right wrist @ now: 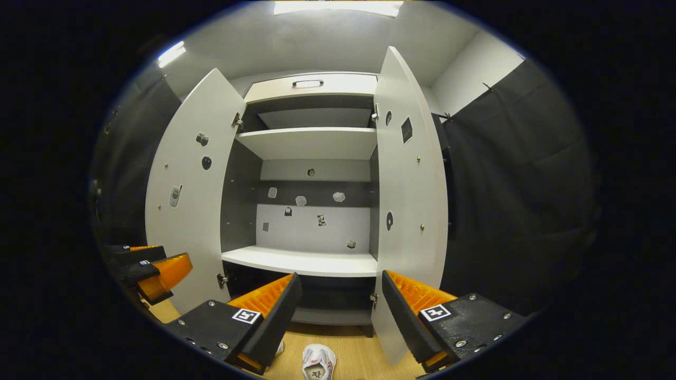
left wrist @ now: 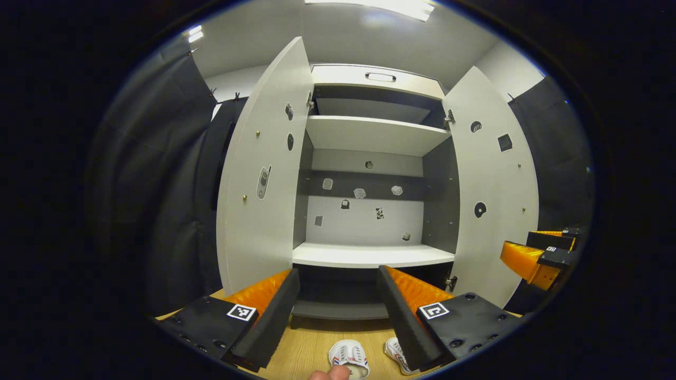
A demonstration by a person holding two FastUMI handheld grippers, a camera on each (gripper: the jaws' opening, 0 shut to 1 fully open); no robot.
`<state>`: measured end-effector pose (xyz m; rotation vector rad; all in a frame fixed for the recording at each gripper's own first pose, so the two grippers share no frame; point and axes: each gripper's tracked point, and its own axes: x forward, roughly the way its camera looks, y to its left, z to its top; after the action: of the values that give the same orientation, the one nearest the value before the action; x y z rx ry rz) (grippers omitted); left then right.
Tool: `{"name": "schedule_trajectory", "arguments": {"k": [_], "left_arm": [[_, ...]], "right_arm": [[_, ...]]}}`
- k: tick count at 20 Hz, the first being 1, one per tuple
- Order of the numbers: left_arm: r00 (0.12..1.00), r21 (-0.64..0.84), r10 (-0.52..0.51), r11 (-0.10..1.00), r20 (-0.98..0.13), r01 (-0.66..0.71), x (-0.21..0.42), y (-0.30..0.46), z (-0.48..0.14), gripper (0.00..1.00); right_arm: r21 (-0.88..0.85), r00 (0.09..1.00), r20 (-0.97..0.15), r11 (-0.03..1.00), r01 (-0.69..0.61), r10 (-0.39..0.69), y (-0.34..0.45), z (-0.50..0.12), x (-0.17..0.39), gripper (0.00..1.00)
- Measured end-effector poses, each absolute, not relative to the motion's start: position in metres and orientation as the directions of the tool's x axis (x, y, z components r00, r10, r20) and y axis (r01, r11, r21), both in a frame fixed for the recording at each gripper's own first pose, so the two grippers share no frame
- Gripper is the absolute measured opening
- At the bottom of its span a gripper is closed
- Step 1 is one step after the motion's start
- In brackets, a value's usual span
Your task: Grab one shoe with the right hand and put it into the shoe cabinet, grab the other shoe with the left hand and put it into the shoe cabinet; then close the right door with the right hand and the left door with the left hand.
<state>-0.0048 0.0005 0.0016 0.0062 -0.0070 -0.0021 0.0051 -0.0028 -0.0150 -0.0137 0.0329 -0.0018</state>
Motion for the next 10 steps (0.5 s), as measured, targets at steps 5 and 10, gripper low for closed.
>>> {"name": "schedule_trajectory", "arguments": {"k": [5, 10], "left_arm": [[1.000, 0.000, 0.002, 1.000, 0.007, -0.002, -0.007, 0.002, 0.002, 0.96], [1.000, -0.007, 0.009, 1.000, 0.003, -0.009, -0.009, 0.005, 0.000, 0.96]], "right_arm": [[-0.039, 0.992, -0.129, 0.999, -0.023, 0.018, 0.004, -0.067, 0.015, 0.94], [-0.043, 0.953, -0.303, 0.998, -0.042, 0.027, 0.007, -0.160, 0.019, 0.94]]}}
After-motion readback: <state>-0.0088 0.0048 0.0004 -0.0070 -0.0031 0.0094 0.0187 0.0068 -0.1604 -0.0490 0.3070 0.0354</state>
